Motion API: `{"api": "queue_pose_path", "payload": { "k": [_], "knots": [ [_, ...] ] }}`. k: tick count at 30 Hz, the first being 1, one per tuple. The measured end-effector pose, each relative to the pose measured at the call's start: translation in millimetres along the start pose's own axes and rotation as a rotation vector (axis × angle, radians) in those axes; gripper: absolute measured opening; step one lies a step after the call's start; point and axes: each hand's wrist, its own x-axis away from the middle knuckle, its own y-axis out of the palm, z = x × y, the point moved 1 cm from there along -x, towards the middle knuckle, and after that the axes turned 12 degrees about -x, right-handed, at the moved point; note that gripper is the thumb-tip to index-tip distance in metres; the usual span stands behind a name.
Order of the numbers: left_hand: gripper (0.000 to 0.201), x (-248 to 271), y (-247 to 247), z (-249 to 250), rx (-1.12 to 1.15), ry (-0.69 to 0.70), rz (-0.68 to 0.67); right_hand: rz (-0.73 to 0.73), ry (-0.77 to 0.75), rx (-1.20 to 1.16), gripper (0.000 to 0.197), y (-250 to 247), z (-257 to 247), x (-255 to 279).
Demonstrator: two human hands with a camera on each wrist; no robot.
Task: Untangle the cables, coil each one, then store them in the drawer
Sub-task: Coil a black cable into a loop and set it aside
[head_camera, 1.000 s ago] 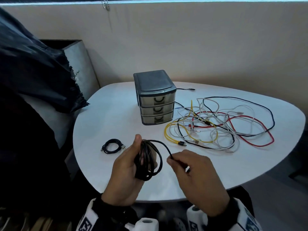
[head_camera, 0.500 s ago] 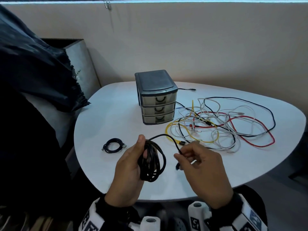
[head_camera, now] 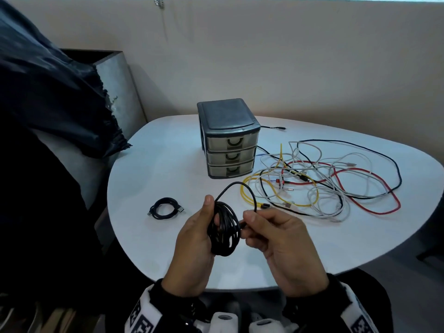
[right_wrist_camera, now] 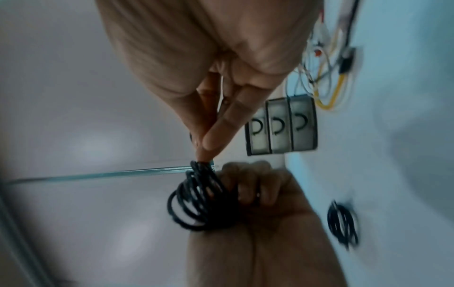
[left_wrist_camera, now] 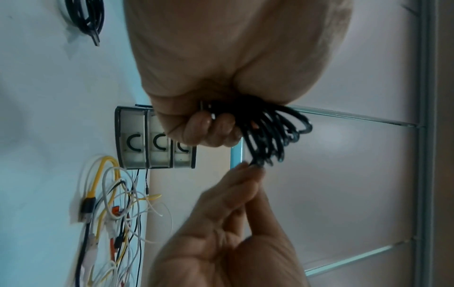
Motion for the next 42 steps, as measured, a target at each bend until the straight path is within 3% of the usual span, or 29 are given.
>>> {"api": "queue_pose_path", "payload": {
  "k": [4, 7, 9, 11, 13, 15, 18, 20, 23, 26, 30, 34, 38, 40, 42],
  "knots": [
    [0.048, 0.2, 5.5, -6.2, -0.123, 0.144, 0.102, -0.134, 0.227, -0.089, 0.019, 0.1, 16.6, 3.5],
    [0.048, 1.6, 12.1, -6.4, -0.288, 0.375, 0.220, -0.206, 0.268, -0.175, 0.043, -2.3, 19.5, 9.1],
    [0.042, 1.4, 16.0, -8.2, -0.349, 0.429, 0.201, -0.246, 0.221, -0.170, 0.053, 1.2, 14.7, 13.9],
    [0.046, 0.8, 16.5, -9.6, -0.381, 0.429, 0.116, -0.243, 0.110, 0.035, 0.050, 4.8, 11.2, 17.3],
    [0.042, -2.3, 11.6, -11.5, -0.442, 0.452, 0.056, -0.179, -0.018, 0.294, 0.034, 1.1, 9.8, 17.1],
    [0.038, -3.8, 5.0, -11.4, -0.479, 0.455, 0.050, -0.169, -0.088, 0.485, 0.004, -1.2, 7.8, 16.3],
    [0.040, -6.1, -1.5, -10.4, -0.564, 0.503, 0.056, -0.190, -0.078, 0.584, 0.031, -7.5, 11.2, 17.0],
    [0.043, -9.9, -4.2, -8.9, -0.693, 0.545, 0.087, -0.170, -0.151, 0.687, 0.038, -10.8, 12.8, 15.7],
    [0.043, -23.4, -17.6, -2.9, -0.717, 0.517, 0.208, -0.147, -0.311, 0.795, 0.032, -14.1, 8.4, 16.9],
    [0.049, -30.8, -32.2, 4.5, -0.631, 0.446, 0.271, -0.152, -0.270, 0.746, 0.025, -12.4, 4.4, 22.6],
    [0.051, -24.5, -23.7, 6.2, -0.576, 0.466, 0.182, -0.156, -0.118, 0.661, 0.008, -6.2, 6.0, 17.9],
    [0.038, -20.0, -19.5, 2.7, -0.636, 0.509, 0.110, -0.201, -0.089, 0.532, 0.018, -5.4, 1.6, 14.6],
    [0.029, -22.3, -22.0, -2.8, -0.528, 0.415, 0.027, -0.273, -0.099, 0.631, 0.017, -14.8, 1.8, 12.2],
    [0.030, -21.4, -22.0, -4.0, -0.540, 0.379, 0.010, -0.275, -0.207, 0.741, 0.017, -22.0, -2.1, 8.2],
    [0.031, -21.7, -22.6, -5.7, -0.569, 0.348, 0.014, -0.279, -0.448, 1.032, 0.018, -31.1, -7.7, 3.5]
  ]
}}
